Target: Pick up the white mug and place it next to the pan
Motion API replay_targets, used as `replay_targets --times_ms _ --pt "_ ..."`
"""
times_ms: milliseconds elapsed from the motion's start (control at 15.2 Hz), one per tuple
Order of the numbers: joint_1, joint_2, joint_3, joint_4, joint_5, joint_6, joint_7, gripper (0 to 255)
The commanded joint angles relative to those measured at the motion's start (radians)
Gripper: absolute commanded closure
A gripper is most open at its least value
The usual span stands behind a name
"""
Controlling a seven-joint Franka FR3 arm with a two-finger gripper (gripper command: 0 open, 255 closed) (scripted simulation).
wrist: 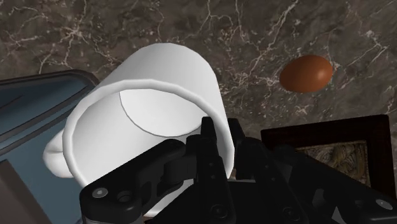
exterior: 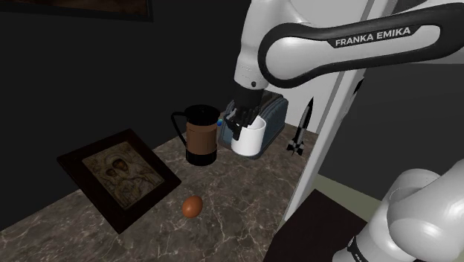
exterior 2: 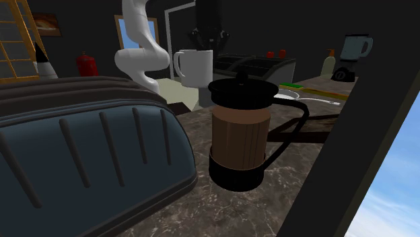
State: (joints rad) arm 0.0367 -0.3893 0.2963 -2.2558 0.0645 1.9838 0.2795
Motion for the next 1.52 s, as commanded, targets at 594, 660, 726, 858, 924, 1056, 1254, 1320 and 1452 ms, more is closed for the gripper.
replay_targets --times_ms 594,660,726,858,924,1056,1254,1320,1452 --pt "0.116 -0.115 0.175 -0.052 0.089 -0.05 0.239 255" --pt "0.126 -0.12 0.192 -0.05 0.097 -0.055 0.262 255" --pt "0.135 -0.123 0.21 -0.048 0.105 -0.059 0.286 255" --pt "0.152 -0.127 0.247 -0.039 0.119 -0.068 0.333 255" --pt "0.16 -0.127 0.266 -0.033 0.126 -0.072 0.357 255" --pt "0.169 -0.125 0.29 -0.037 0.133 -0.063 0.384 255" --pt "0.17 -0.119 0.299 -0.072 0.137 -0.022 0.387 255" --pt "0.17 -0.117 0.303 -0.084 0.138 -0.008 0.388 255" --pt "0.171 -0.111 0.31 -0.106 0.14 0.02 0.39 255"
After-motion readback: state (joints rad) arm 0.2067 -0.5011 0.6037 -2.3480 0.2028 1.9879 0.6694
